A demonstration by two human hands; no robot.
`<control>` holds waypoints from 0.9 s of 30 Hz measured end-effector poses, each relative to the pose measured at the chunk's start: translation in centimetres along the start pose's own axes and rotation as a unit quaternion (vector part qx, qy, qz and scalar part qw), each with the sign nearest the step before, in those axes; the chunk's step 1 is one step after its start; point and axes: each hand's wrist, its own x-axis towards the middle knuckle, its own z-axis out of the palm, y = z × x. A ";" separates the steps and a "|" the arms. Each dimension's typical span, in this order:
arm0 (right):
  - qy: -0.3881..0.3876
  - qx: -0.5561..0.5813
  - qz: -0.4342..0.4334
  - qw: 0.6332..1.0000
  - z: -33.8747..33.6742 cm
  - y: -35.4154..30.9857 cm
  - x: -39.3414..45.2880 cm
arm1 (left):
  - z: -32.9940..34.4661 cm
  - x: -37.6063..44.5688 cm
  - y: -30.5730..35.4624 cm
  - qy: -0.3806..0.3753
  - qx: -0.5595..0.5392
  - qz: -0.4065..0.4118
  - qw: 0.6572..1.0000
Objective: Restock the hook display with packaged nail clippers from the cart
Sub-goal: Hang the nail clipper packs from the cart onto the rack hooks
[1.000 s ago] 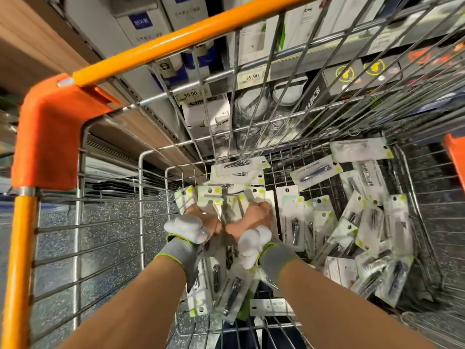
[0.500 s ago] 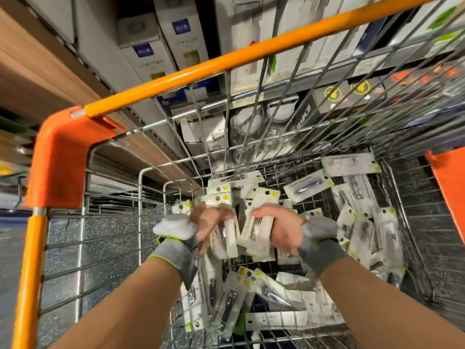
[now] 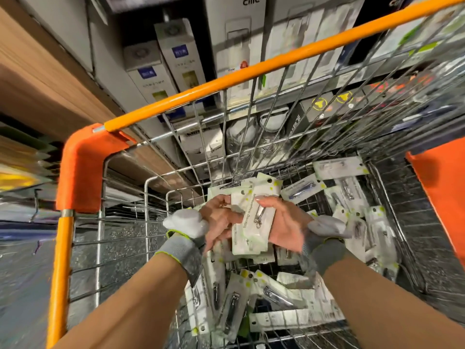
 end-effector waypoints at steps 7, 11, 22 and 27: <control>0.026 0.071 -0.042 0.996 0.9 -1.5 -3.4 | 1.2 -1.9 1.8 0.026 -0.032 0.012 0.999; 0.056 0.088 -0.073 0.992 2.3 -3.0 -6.7 | 2.6 -4.6 3.4 0.010 -0.034 0.066 0.997; 0.056 0.013 -0.142 0.988 6.5 -5.5 -16.3 | 5.6 -14.3 6.4 0.017 -0.128 0.142 0.982; -0.005 -0.028 -0.157 0.987 9.2 -6.7 -21.2 | 6.2 -19.9 8.4 0.049 -0.106 0.210 0.971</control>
